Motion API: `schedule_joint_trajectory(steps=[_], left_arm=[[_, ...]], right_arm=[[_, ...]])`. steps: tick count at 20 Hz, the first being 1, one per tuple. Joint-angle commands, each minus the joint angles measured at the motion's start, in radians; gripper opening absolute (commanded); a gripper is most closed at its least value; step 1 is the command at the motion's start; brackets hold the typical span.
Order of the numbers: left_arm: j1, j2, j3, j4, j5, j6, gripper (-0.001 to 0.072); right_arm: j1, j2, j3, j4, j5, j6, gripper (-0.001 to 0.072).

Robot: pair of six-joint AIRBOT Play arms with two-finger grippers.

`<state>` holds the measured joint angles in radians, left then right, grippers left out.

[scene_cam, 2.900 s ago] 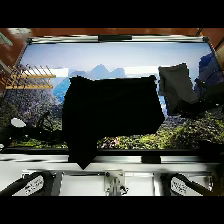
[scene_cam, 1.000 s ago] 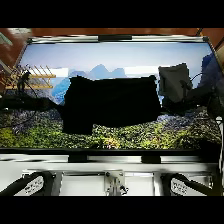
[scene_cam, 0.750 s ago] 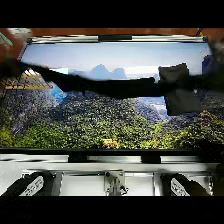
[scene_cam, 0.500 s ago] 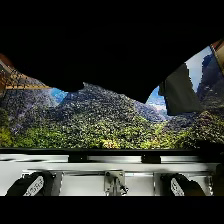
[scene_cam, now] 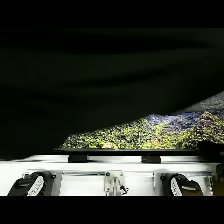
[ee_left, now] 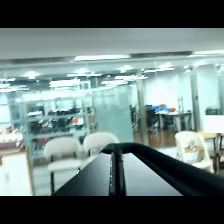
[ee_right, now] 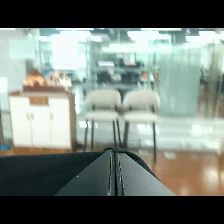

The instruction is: Fold the shirts.

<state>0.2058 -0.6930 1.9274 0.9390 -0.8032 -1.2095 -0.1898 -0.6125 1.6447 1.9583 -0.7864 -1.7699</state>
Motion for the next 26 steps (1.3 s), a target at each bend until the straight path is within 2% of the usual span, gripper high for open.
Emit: schedule_joint_trajectory(steps=[1, 4, 6, 7, 9, 12, 14, 17, 19, 26], left_arm=[[0.0, -0.025, -0.006, 0.129, -0.163, -0.09, 0.0027], [0.0, -0.099, -0.103, 0.127, -0.357, -0.101, 0.0027], [0.0, -0.159, -0.222, 0.128, -0.444, -0.112, 0.0027], [0.0, -0.192, -0.3, 0.127, -0.452, -0.112, 0.0028], [-0.001, -0.275, -0.44, 0.122, -0.422, -0.116, 0.0028], [-0.001, -0.478, -0.554, 0.03, -0.314, -0.129, 0.0028], [-0.008, -0.623, -0.543, -0.047, -0.238, -0.086, 0.0028], [-0.031, -0.779, -0.511, -0.175, -0.074, 0.006, 0.0029], [-0.052, -0.855, -0.483, -0.196, 0.032, 0.039, 0.0029], [-0.069, -0.961, -0.47, -0.201, 0.35, 0.037, 0.0029]], right_arm=[[0.0, -0.019, 0.003, -0.18, -0.161, 0.116, 0.006], [0.0, -0.142, 0.002, -0.209, -0.385, 0.127, 0.006], [0.0, -0.276, -0.013, -0.164, -0.554, 0.129, 0.006], [0.0, -0.349, -0.04, -0.134, -0.599, 0.129, 0.006], [0.001, -0.494, -0.106, -0.056, -0.588, 0.112, 0.006], [0.001, -0.733, -0.129, 0.042, -0.449, 0.082, 0.006], [0.001, -0.872, -0.129, 0.112, -0.297, 0.081, 0.006], [0.012, -1.0, -0.129, 0.204, -0.091, 0.025, 0.006], [0.048, -1.054, -0.129, 0.197, 0.044, 0.008, 0.006], [0.199, -1.147, -0.129, 0.14, 0.558, -0.023, 0.006]])
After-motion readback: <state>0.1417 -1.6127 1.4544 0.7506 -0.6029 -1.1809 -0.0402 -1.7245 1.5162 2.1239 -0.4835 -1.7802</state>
